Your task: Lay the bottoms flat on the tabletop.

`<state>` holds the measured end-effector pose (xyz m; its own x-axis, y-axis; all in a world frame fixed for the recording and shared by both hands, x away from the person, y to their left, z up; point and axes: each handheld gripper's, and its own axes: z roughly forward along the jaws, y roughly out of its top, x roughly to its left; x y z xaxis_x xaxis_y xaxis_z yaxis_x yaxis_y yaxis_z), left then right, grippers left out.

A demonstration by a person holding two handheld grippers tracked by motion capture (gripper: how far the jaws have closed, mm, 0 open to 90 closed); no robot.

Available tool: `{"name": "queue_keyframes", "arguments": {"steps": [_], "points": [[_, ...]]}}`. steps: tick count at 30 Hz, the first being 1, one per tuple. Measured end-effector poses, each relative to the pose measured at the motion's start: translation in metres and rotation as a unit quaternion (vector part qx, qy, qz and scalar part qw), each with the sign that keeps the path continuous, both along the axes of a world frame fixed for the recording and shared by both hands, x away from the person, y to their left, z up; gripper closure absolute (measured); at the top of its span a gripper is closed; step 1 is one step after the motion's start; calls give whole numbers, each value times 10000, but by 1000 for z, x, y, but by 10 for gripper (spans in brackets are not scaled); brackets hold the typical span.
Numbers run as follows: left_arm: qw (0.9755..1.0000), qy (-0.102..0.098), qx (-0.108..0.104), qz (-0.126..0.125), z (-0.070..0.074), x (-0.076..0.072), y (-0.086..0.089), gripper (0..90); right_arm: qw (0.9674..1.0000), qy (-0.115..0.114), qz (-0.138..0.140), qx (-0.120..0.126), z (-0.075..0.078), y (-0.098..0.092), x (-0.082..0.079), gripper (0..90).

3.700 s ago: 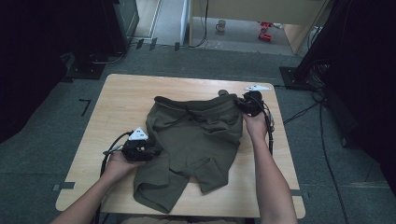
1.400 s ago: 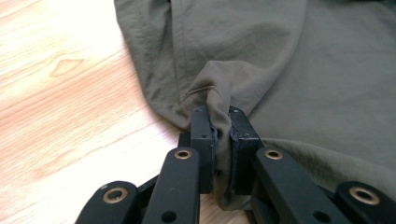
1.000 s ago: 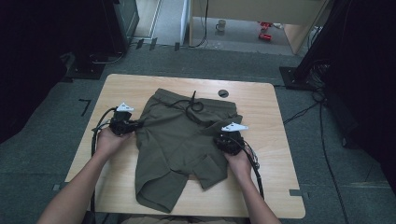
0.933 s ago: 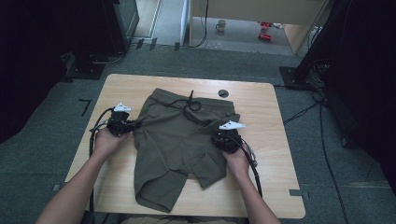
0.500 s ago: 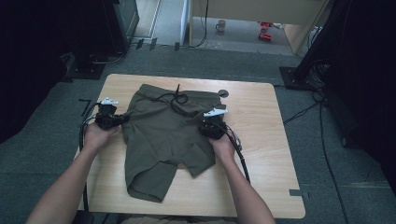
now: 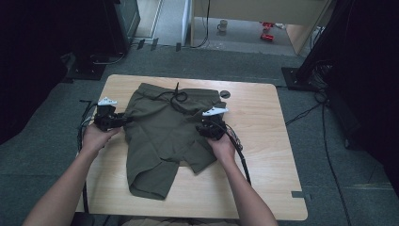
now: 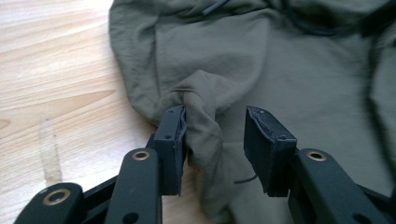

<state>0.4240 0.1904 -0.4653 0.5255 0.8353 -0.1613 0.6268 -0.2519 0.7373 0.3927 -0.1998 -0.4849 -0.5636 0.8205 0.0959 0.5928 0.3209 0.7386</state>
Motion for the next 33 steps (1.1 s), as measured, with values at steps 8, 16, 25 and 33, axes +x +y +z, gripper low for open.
{"name": "queue_keyframes", "arguments": {"steps": [8,16,25,33], "points": [[9998,-149,24,-145,-2,-26,-11,534,9989,0,430,193,14,28,-33,628],[9991,-372,49,-219,5,-51,-15,507,9953,-11,961,149,13,64,-59,626],[9992,-312,-36,-261,-12,-63,-14,505,9916,120,1273,190,2,93,-71,621],[9991,-307,-110,-252,-18,-66,-12,501,9886,162,1494,-2,-9,111,-79,590]]}}
